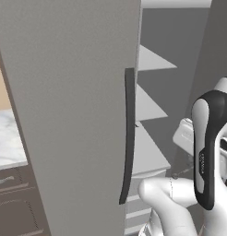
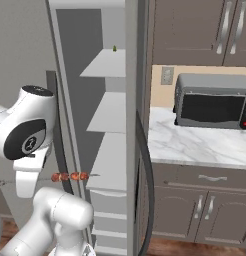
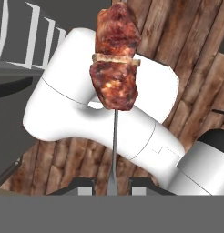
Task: Store the kebab skewer in the freezer for long-term storage. Close the freezer door after placing the cooked food.
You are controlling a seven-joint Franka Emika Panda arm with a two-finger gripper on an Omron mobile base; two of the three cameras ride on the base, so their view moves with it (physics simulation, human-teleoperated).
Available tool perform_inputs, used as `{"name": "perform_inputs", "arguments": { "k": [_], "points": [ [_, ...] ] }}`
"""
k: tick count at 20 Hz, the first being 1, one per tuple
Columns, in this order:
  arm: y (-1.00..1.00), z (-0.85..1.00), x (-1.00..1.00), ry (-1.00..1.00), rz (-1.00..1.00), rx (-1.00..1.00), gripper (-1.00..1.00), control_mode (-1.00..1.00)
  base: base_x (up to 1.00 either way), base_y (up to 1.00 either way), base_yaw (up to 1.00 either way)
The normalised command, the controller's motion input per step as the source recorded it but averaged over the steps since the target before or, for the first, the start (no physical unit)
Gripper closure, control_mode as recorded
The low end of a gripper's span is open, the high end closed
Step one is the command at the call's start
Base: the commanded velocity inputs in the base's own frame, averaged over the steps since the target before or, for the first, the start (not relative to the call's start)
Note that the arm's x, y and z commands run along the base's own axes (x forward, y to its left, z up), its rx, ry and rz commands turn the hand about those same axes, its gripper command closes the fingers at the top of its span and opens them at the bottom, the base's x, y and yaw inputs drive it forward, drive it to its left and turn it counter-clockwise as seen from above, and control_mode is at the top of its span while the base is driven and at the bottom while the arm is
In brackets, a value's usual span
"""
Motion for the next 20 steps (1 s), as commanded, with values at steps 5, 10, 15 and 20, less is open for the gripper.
{"name": "perform_inputs", "arguments": {
  "k": [5, 10, 15, 20],
  "points": [
    [0.0, 0.16, 0.0, -0.01, 0.01, -0.03, 1.0, -1.0, 0.0, 0.0, 0.0],
    [-0.07, 0.29, 0.14, -0.08, 0.13, -0.1, 1.0, -1.0, 0.0, 0.0, 0.0],
    [-0.13, 0.12, 0.35, -0.09, 0.28, -0.1, 1.0, -1.0, 0.0, 0.0, 0.0],
    [-0.16, -0.01, 0.22, -0.02, 0.35, -0.16, 1.0, -1.0, 0.0, 0.0, 0.0]
  ]
}}
